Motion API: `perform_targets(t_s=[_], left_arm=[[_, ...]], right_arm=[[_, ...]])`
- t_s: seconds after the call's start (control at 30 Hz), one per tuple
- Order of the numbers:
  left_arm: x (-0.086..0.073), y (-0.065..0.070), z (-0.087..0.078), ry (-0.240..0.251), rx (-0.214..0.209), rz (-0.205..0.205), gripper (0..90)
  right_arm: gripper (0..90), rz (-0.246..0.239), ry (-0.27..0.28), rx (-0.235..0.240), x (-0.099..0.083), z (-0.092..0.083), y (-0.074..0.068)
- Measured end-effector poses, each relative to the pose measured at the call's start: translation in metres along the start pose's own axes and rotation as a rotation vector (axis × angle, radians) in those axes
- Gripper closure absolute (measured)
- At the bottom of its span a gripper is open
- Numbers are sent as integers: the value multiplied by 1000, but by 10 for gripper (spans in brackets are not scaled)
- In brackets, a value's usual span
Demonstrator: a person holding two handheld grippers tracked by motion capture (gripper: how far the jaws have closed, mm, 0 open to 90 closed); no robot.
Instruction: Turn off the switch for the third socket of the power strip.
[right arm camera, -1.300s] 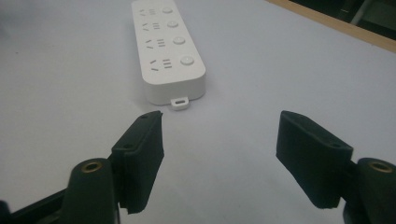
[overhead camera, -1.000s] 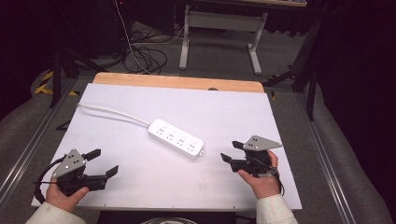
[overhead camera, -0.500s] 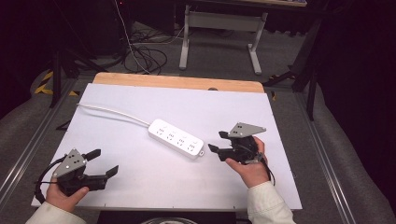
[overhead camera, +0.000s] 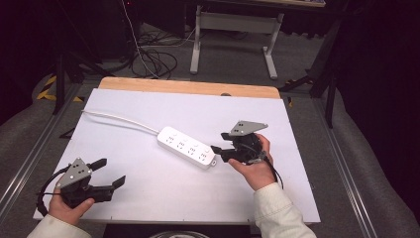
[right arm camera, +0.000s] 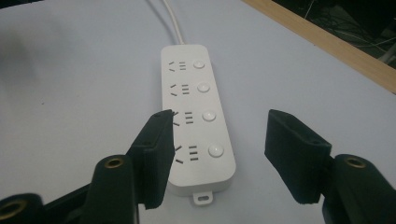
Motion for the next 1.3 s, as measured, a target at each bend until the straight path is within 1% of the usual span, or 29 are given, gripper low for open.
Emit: perform_targets(t_s=[0.03, 0.17, 0.4, 0.47, 0.6, 0.7, 0.73, 0.8, 0.83, 0.87, 0.9, 0.93, 0.97, 1.0, 1.07, 1.1, 1.13, 1.17, 1.23, 1.3], left_arm=[[0, 0, 0, 1, 1, 0, 134], [0, 0, 0, 1, 0, 0, 135], [0, 0, 0, 0, 0, -2, 134], [0, 0, 1, 4, -4, -10, 134], [0, 0, 0, -2, -1, -1, 135], [0, 0, 0, -3, -3, 2, 135], [0, 0, 0, -3, -2, 2, 135], [0, 0, 0, -1, -1, 2, 137], [0, 0, 0, -1, -1, 2, 137], [0, 0, 0, -3, 0, 4, 137], [0, 0, 0, -2, -1, 5, 137], [0, 1, 1, 1, -1, 1, 137], [0, 1, 1, 0, -1, 2, 137], [0, 1, 1, 0, -1, 3, 137], [0, 1, 1, 0, 0, 2, 137], [0, 1, 1, 0, -1, 2, 137], [0, 1, 1, 0, 0, 2, 137], [0, 1, 1, -1, 0, 3, 137], [0, 0, 1, -2, 1, 7, 138], [0, 1, 1, 1, 0, 4, 139]], right_arm=[[433, -7, -4, 6, 4, 4, -1], [440, -16, -6, 13, 8, 9, -3], [446, -16, -18, 30, 16, 20, -5], [446, -16, -22, 30, 18, 24, -6], [473, -18, -40, 35, 19, 32, -6], [524, -20, -45, 39, 19, 35, -6], [524, -20, -45, 39, 19, 35, -6], [565, -26, -48, 40, 18, 39, -6], [644, -27, -50, 41, 18, 41, -6], [685, -29, -47, 44, 18, 42, -6], [685, -29, -47, 44, 18, 42, -6], [728, -33, -44, 47, 18, 44, -7], [777, -32, -43, 60, 18, 45, -9], [808, -30, -41, 65, 18, 47, -9], [882, -33, -54, 78, 18, 51, -12], [900, -34, -58, 82, 18, 53, -14], [900, -36, -62, 86, 18, 57, -15], [900, -38, -72, 75, 18, 62, -15], [900, -37, -75, 78, 18, 64, -16], [900, -31, -81, 65, 17, 71, -15]])
Point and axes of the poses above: each handheld gripper's, and its own axes: z roughly forward along the jaws, x roughly out of its top, y roughly to its right, the point moved 7 cm from there along z, roughly forward along the jaws, and after that the axes turned 12 degrees about -x, right-handed, at the moved point
